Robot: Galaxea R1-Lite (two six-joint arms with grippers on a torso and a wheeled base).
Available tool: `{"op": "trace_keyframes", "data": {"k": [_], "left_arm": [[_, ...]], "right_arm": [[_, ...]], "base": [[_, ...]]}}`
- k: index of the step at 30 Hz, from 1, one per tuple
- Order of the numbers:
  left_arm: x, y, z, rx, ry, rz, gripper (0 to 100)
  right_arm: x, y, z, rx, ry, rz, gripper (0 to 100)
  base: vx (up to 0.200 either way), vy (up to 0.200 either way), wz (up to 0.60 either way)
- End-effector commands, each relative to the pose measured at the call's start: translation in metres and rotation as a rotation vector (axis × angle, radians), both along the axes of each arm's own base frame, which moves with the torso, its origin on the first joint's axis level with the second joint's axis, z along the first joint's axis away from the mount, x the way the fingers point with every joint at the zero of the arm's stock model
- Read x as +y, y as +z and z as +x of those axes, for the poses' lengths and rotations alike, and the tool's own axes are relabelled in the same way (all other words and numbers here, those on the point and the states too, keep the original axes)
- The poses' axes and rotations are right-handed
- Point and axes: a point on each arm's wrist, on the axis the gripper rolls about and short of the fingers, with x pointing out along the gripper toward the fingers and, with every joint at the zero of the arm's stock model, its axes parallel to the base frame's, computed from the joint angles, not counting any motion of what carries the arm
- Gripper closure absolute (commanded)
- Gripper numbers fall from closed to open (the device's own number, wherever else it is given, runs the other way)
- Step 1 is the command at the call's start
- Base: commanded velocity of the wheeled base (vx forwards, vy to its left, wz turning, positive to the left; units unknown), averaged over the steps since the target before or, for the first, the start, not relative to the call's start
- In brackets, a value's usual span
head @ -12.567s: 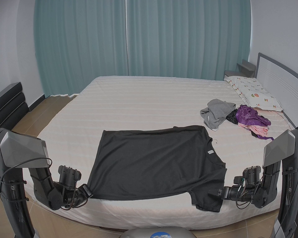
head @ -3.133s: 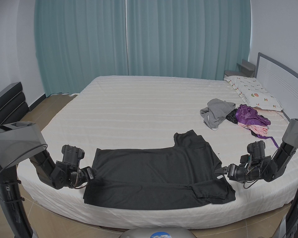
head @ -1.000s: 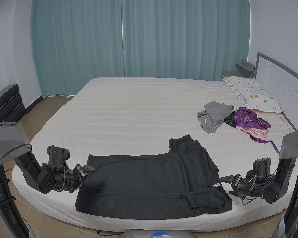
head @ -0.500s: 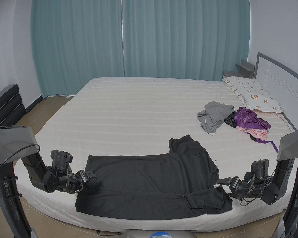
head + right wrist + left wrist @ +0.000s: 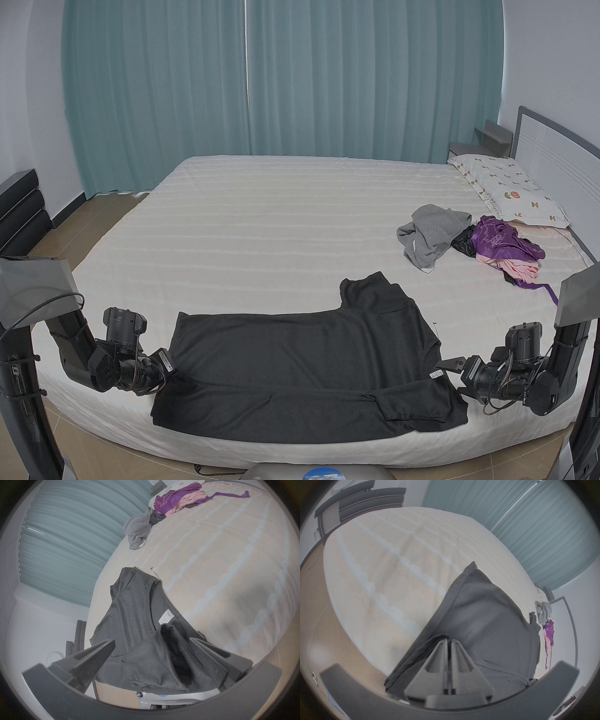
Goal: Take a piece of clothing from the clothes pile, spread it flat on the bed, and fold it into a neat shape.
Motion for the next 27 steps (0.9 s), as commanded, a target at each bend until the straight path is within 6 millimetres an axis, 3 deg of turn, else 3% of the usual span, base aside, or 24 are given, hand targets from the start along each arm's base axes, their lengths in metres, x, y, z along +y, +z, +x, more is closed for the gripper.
{"op": "trace_keyframes", "data": {"k": [1, 16, 27], "left_arm": [[0.001, 0.000, -0.005, 0.014, 0.015, 0.004, 100], [0.014, 0.024, -0.029, -0.017, 0.077, -0.013, 100], [0.013, 0.024, -0.035, 0.000, 0.065, -0.034, 100]], "right_arm": [[0.000, -0.003, -0.003, 0.013, 0.000, -0.002, 0], [0.001, -0.001, 0.004, -0.069, 0.054, -0.057, 0], [0.008, -0.006, 0.030, -0.139, 0.133, -0.123, 0]], "base": [[0.000, 0.000, 0.00], [0.000, 0.000, 0.00], [0.000, 0.000, 0.00]]}}
